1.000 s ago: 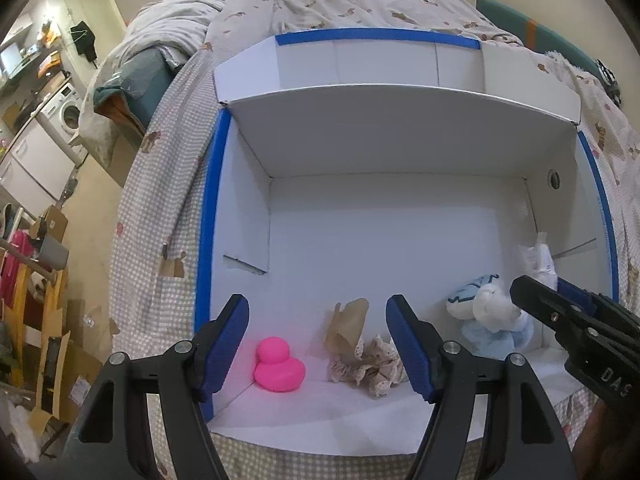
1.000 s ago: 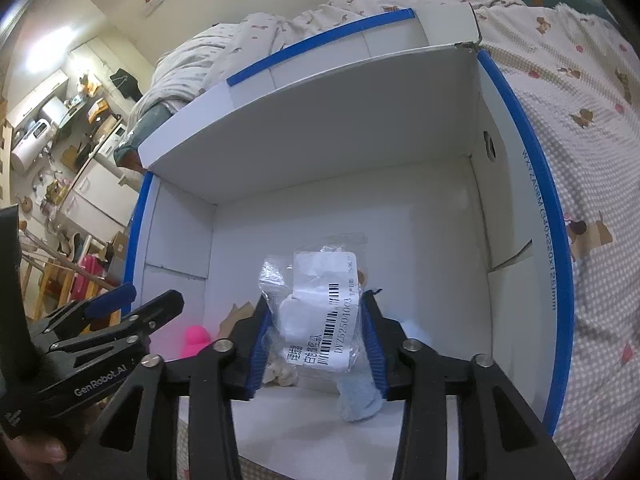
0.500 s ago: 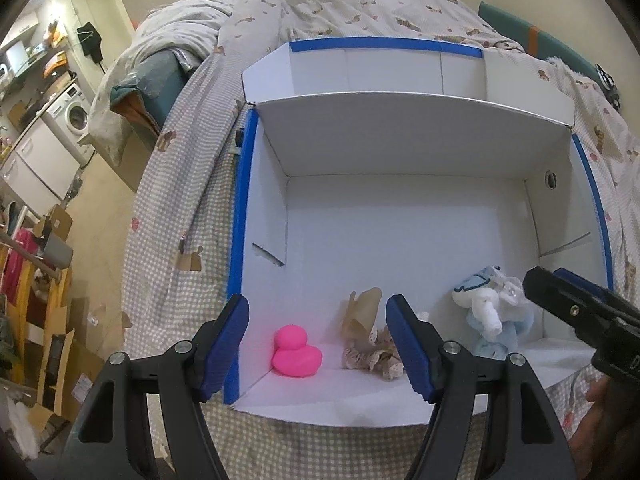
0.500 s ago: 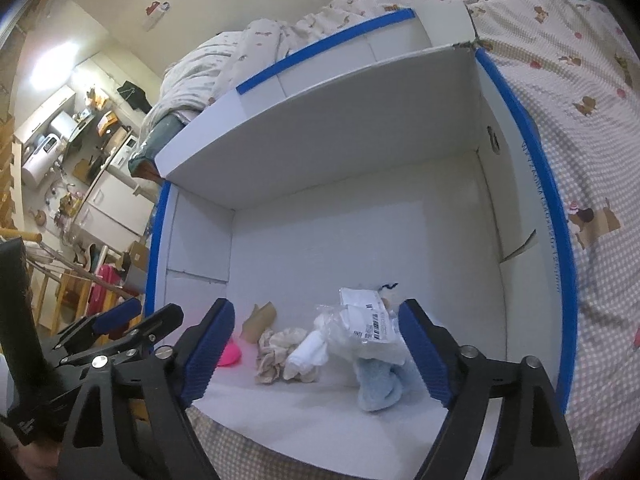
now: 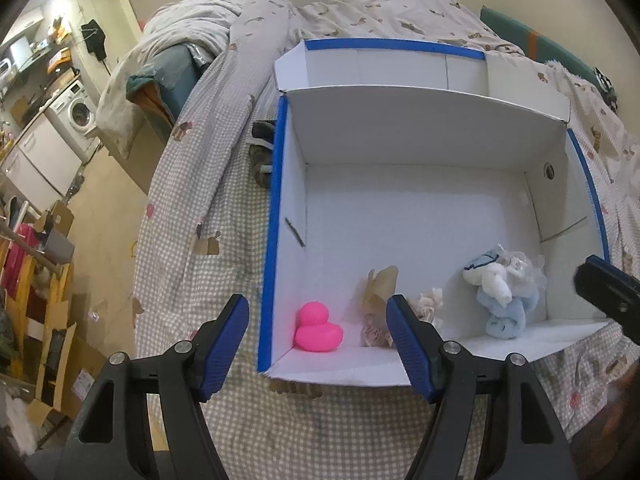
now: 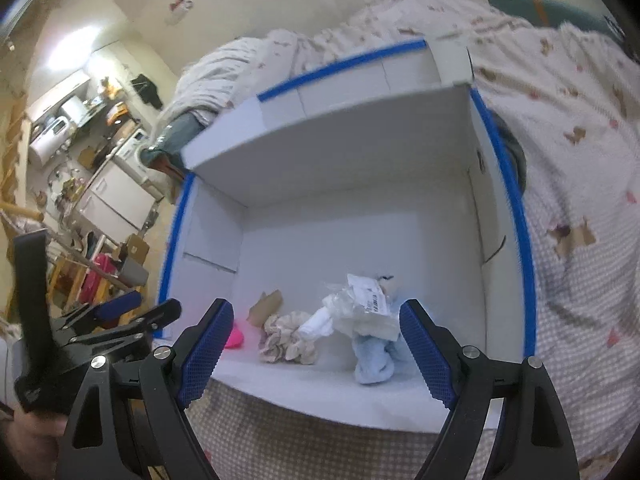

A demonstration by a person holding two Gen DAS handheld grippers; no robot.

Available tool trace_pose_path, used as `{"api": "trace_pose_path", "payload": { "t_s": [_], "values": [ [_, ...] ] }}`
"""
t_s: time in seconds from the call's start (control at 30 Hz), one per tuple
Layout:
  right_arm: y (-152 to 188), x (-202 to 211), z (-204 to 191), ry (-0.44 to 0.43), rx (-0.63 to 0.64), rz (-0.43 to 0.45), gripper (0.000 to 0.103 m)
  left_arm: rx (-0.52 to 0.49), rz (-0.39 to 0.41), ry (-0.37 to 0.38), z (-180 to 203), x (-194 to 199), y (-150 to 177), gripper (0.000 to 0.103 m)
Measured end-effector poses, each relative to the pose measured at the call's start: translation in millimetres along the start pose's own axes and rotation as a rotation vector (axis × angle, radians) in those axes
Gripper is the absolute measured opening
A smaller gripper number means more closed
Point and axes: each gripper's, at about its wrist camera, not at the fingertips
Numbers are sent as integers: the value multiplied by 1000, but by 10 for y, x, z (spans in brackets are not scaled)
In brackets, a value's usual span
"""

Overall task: Organize soft objects
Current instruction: 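Lift both open grippers out of the box, then grasp the small peach-coloured item beside the box with the left gripper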

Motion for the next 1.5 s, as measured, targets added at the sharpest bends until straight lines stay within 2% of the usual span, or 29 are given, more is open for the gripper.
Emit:
{"api": "trace_pose_path", "payload": {
  "t_s": [0.23,0.5,0.77,1.03,1.17,1.3,1.5],
  "values": [
    [146,221,-39,-37,27,16,90,18,12,3,-116,78,142,68],
    [311,295,-20,-13,36,11,90,34,17,15,-144,130,356,68],
    [512,343,229,53,-50,-17,90,70,-27,36,-216,35,634,68],
    [551,467,582,94,-132,-12,90,138,-102,78,-326,-202,777,68],
    [564,402,644,103,-165,-39,90,105,-156,116,-190,-380,762,68],
    [579,272,555,98,-148,-71,90,14,-197,202,46,-607,645,68],
    [608,127,452,112,-103,-99,90,-93,-211,256,416,-859,496,67]
  ]
}}
Point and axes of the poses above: each gripper's, at about its wrist camera, not at the fingertips, and x roughly against the way its jaws point, z to its right, y to its underside, and after that the axes turned 12 degrees about -x, right-handed
